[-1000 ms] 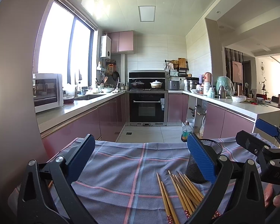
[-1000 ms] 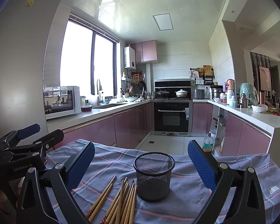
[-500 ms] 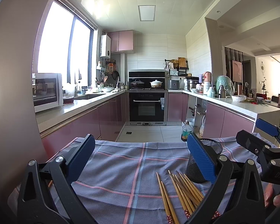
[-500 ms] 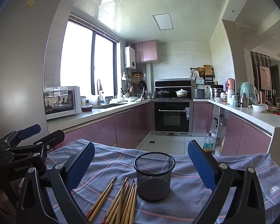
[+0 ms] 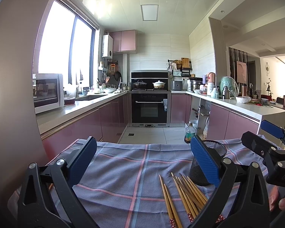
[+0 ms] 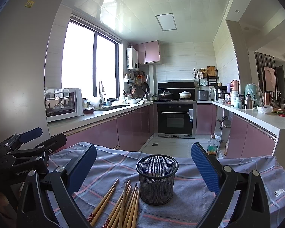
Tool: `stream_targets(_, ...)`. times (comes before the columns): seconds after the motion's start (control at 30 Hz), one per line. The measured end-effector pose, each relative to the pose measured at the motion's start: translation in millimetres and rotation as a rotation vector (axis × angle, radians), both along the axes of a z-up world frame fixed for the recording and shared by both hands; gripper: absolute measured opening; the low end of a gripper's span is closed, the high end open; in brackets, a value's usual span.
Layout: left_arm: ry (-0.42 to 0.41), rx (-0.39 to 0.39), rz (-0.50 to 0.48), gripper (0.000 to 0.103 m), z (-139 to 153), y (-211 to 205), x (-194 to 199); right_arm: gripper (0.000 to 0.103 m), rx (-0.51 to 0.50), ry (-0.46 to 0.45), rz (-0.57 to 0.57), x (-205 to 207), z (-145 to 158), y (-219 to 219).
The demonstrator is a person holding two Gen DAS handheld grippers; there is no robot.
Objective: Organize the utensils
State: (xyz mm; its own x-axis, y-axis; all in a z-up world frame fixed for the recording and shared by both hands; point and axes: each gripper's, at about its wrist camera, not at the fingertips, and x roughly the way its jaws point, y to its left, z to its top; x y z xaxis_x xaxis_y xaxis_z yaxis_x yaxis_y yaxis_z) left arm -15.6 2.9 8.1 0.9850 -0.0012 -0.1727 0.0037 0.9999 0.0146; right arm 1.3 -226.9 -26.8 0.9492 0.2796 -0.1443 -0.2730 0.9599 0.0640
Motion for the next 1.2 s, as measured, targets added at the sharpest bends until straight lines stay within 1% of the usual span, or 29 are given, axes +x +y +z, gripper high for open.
stream_targets(0.6,0.014,0.000,-0.004,0.097,-2,-1,1,0.096,0.001,0.006,0.007,-1,0,-1)
stream_targets(0.67,0.031,0.001,-0.011,0.097,-5,0,2,0.096,-0.002,0.021,0.015,0,-2,-2)
stream_targets(0.77,0.071,0.018,-0.028,0.097,-16,-1,7,0.096,-0.012,0.075,0.044,6,-6,-2)
stream_targets(0.83,0.118,0.028,-0.045,0.097,-24,0,12,0.096,-0.025,0.124,0.060,10,-13,-2)
stream_targets(0.87,0.158,0.030,-0.063,0.097,-30,0,16,0.096,-0.029,0.149,0.069,13,-17,-3)
stream_targets(0.93,0.230,0.051,-0.067,0.097,-42,-1,28,0.091,-0.044,0.216,0.088,19,-27,-3)
stream_targets(1.0,0.290,0.075,-0.071,0.097,-55,-3,37,0.081,-0.054,0.288,0.112,27,-39,-2)
stream_targets(1.03,0.317,0.082,-0.076,0.096,-62,-4,41,0.080,-0.060,0.325,0.121,31,-44,-1)
stream_targets(1.1,0.372,0.092,-0.097,0.092,-74,-5,47,0.066,-0.075,0.397,0.147,39,-55,2)
stream_targets(1.13,0.399,0.094,-0.106,0.090,-80,-4,51,0.064,-0.085,0.430,0.158,43,-60,3)
stream_targets(1.17,0.429,0.095,-0.115,0.086,-86,-4,54,0.059,-0.096,0.458,0.168,46,-64,6)
stream_targets(1.2,0.453,0.096,-0.125,0.083,-91,-5,59,0.052,-0.106,0.483,0.173,49,-69,8)
